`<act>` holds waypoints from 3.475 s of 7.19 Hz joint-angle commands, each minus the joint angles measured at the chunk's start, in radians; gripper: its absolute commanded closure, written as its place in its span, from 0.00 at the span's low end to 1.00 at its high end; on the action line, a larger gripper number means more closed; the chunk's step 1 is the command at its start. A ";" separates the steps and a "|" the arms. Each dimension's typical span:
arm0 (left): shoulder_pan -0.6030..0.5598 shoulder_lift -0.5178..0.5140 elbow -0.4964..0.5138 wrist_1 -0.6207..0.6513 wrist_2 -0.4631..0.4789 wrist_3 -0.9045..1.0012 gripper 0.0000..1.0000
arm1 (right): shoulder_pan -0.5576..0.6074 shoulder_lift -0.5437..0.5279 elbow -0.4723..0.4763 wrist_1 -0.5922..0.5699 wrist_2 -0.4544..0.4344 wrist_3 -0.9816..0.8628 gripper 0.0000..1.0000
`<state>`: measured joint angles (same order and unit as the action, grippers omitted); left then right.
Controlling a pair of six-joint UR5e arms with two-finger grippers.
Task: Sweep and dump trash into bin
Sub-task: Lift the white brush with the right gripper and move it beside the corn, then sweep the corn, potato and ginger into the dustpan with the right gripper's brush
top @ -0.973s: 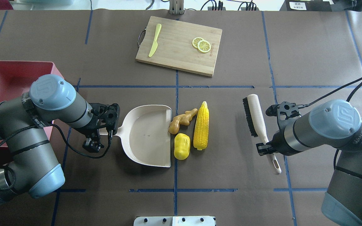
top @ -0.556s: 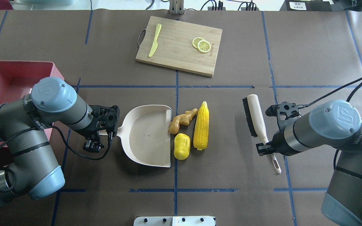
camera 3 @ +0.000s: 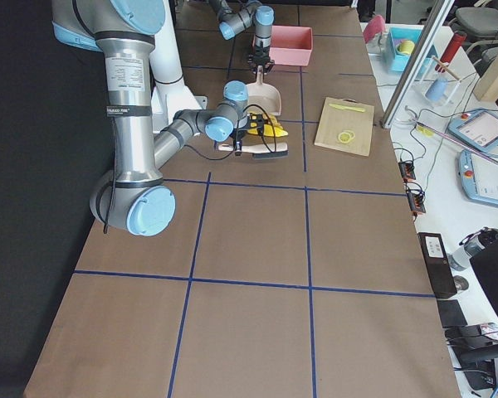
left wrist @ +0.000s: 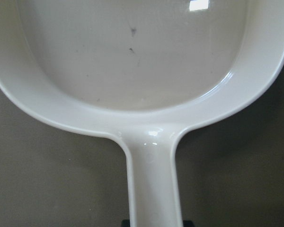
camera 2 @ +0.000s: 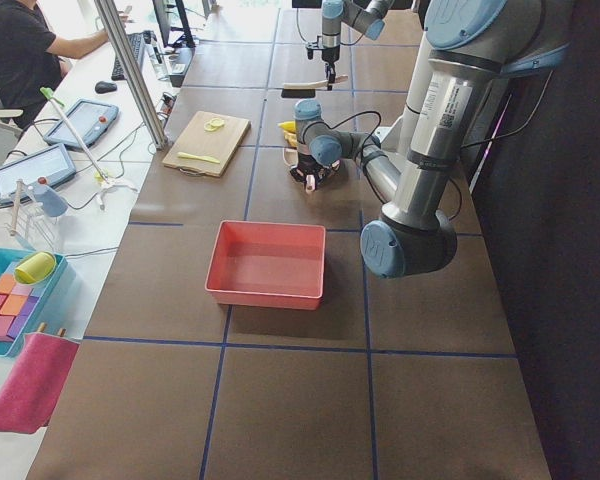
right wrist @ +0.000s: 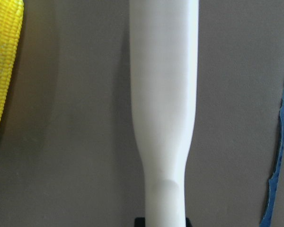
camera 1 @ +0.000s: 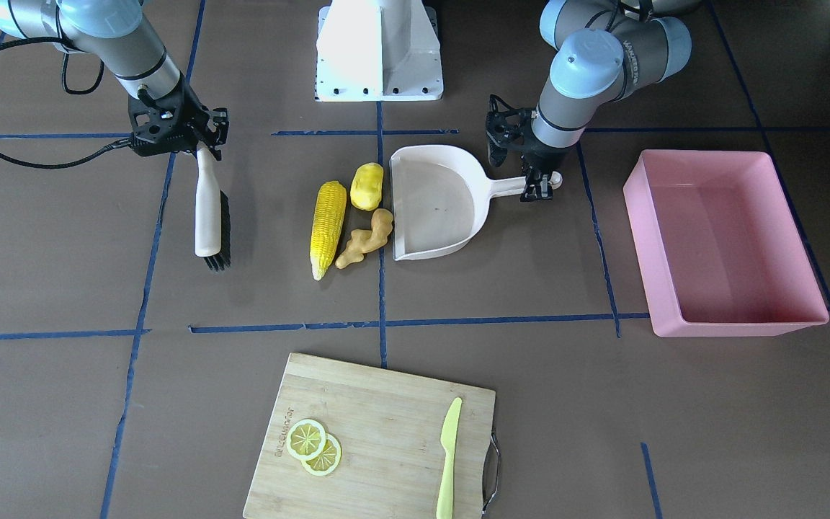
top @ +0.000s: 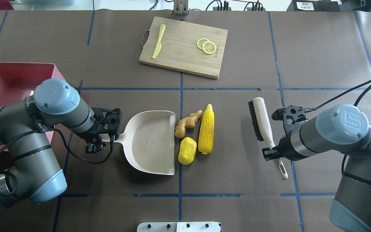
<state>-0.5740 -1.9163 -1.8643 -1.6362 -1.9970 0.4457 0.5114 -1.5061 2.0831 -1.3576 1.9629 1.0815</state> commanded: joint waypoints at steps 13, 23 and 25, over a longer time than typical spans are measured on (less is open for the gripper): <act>-0.001 -0.032 0.004 0.032 0.102 0.016 0.86 | -0.106 0.150 -0.060 -0.057 0.028 0.173 0.98; 0.002 -0.053 0.007 0.039 0.184 -0.038 0.85 | -0.113 0.234 -0.127 -0.077 0.034 0.173 0.98; 0.025 -0.061 0.008 0.039 0.185 -0.071 0.85 | -0.122 0.250 -0.135 -0.077 0.033 0.173 0.98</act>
<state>-0.5639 -1.9731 -1.8571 -1.5969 -1.8129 0.3955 0.3953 -1.2631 1.9514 -1.4349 1.9969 1.2548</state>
